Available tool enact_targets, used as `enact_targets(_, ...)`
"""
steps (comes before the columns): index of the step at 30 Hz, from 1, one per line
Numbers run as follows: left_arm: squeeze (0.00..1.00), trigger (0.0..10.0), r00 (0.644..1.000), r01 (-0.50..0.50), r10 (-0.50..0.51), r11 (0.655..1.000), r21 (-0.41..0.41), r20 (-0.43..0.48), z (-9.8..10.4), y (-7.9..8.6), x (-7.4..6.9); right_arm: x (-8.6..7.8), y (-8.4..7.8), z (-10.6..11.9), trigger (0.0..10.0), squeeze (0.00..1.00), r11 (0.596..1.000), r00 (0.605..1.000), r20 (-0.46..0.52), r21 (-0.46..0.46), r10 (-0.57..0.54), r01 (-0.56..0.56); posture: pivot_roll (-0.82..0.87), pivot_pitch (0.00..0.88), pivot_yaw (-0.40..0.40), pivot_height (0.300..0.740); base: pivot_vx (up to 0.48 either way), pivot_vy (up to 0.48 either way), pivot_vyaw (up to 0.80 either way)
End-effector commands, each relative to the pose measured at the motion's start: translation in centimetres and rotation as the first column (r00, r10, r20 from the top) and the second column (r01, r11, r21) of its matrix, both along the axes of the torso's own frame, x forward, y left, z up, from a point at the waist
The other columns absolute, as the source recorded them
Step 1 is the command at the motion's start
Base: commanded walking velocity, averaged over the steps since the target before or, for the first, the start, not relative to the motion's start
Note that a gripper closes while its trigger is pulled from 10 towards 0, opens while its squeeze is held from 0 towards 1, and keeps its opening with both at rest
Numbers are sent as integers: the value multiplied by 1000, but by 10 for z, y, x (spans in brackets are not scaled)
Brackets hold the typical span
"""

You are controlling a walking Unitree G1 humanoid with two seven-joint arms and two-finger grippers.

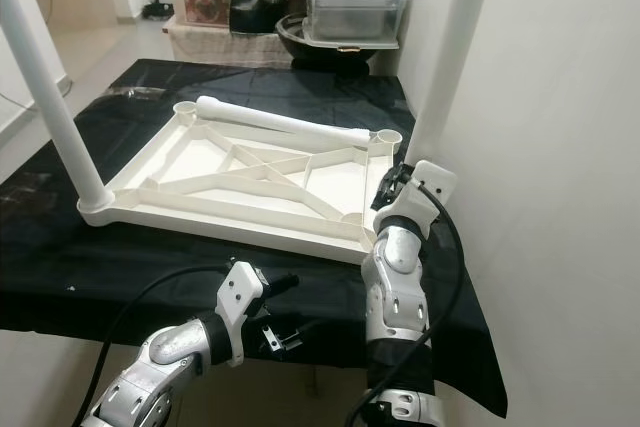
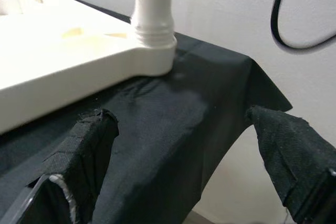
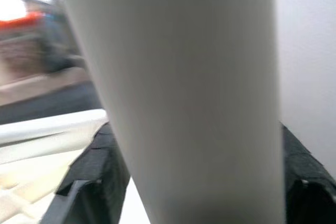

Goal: Building children table

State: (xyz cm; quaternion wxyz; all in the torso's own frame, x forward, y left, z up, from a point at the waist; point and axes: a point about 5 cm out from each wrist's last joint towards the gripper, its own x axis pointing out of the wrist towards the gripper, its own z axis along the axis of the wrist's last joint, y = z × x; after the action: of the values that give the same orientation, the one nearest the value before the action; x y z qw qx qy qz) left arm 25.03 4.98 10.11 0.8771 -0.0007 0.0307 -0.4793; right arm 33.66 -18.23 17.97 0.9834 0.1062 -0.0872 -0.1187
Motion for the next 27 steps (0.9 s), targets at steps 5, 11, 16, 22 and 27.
enact_targets(5, 0, 10000, 1000, 10, -10, 1000, 17, -5, -4, 0, 0, 2, -14, 2, 10000, 0, 876, 876, 16, -7, 482, -482, 173, 0, -48, 740, 0, 0, 0)
enact_targets(11, 0, 10000, 1000, 11, -11, 1000, 17, -4, -4, 0, 1, -6, -15, 5, 10000, 0, 672, 673, -15, -41, 740, -739, 176, 0, -50, 740, 0, 0, 0)
enact_targets(16, 0, 10000, 1000, 8, -8, 1000, 16, 1, -4, 0, 2, -18, -1, 7, 10000, 0, 327, 340, -138, -105, 930, -939, 192, 0, -60, 740, 0, 0, 0)
enact_targets(22, 0, 10000, 1000, -2, 2, 1000, 13, 6, -3, 0, 2, -12, 19, 4, 0, 0, 145, 169, -238, -115, 957, -983, 197, 0, -65, 740, 0, 0, 0)
enact_targets(27, 0, 10000, 1000, -19, 19, 1000, 10, 16, -3, 2, 2, -3, 25, -2, 0, 0, 230, 267, -277, -160, 923, -960, 203, 0, -68, 740, 0, 0, 0)
